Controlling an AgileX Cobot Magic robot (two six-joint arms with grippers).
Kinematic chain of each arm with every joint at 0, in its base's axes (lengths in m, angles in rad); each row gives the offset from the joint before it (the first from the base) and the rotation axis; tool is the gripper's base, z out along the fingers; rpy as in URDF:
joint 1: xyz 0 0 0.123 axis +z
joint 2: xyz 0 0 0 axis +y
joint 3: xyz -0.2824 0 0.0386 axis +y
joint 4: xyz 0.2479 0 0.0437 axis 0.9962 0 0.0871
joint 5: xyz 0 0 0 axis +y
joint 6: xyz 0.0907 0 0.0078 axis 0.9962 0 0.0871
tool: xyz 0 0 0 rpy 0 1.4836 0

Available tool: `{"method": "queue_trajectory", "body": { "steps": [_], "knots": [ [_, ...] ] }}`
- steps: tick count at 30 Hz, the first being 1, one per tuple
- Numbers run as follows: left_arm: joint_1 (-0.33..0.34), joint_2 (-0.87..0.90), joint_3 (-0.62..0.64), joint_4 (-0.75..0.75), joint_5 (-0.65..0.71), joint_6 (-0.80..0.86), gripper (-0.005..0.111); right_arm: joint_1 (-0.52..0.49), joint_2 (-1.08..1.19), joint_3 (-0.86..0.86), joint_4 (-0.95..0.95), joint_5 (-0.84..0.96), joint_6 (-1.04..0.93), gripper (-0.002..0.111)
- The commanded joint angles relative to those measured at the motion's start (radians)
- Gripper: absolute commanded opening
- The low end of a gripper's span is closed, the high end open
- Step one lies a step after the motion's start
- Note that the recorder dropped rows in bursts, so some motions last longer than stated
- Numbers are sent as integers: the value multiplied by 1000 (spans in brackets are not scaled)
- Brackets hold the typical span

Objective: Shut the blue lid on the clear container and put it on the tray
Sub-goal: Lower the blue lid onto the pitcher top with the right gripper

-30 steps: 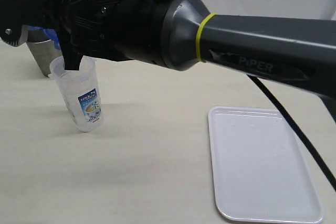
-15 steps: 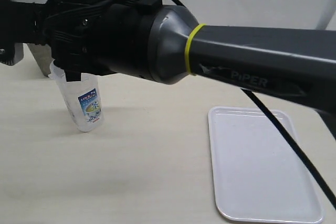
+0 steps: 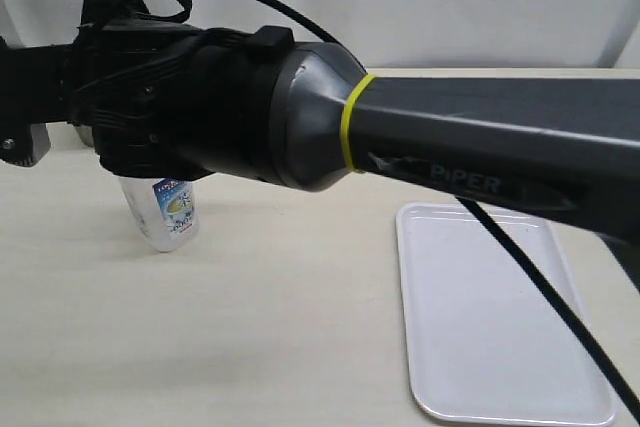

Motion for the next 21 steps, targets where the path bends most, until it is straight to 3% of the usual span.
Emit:
{"method": "queue_trajectory", "body": {
  "steps": [1,21],
  "knots": [
    [5,-3,1,-1,-9,0,0,6,-6,2,-33,-3,22,4],
    [5,-3,1,-1,-9,0,0,40,-6,34,53,105,9,4]
  ]
}}
